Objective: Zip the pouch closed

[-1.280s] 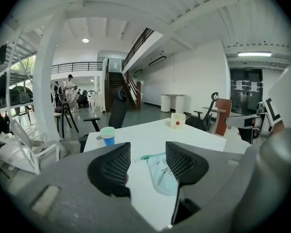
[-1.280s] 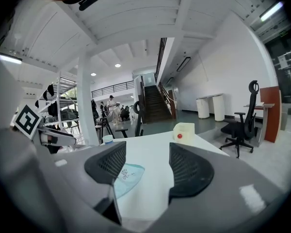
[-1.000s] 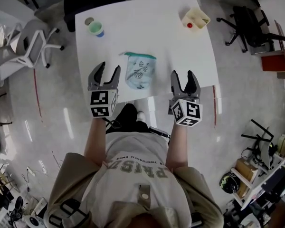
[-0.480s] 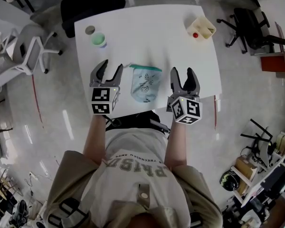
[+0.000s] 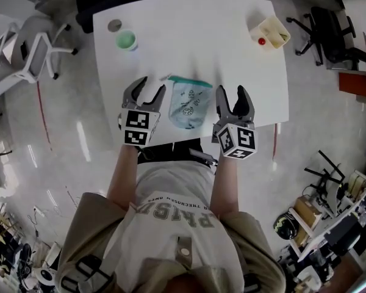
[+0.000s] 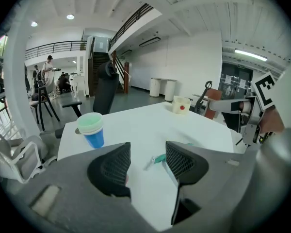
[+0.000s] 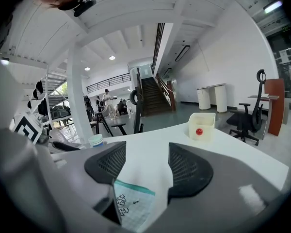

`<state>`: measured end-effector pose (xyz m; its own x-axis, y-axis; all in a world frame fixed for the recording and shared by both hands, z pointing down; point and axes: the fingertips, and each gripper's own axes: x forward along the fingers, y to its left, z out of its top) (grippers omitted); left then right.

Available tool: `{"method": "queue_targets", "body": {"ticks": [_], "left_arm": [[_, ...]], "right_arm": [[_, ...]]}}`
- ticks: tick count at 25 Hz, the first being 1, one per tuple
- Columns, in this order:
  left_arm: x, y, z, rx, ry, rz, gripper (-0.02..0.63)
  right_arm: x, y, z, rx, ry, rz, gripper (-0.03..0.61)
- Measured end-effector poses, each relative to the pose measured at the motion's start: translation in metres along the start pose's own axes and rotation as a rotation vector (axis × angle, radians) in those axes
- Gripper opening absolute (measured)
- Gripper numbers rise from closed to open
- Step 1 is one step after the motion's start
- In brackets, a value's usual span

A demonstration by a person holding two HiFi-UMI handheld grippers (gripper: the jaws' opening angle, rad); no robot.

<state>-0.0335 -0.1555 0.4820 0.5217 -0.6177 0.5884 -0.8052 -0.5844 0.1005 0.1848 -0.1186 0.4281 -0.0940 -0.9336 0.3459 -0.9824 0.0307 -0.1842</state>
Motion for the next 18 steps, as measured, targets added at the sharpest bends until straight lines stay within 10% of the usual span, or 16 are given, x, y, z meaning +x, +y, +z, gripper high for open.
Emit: {"method": "queue_targets", "body": {"ticks": [18], "left_arm": [[0.062, -0.006, -0.069, 0.169, 0.246, 0.048, 0.238]], "right_arm": [[0.064, 0.005, -0.014, -0.132, 0.129, 0.314, 0.233]]}}
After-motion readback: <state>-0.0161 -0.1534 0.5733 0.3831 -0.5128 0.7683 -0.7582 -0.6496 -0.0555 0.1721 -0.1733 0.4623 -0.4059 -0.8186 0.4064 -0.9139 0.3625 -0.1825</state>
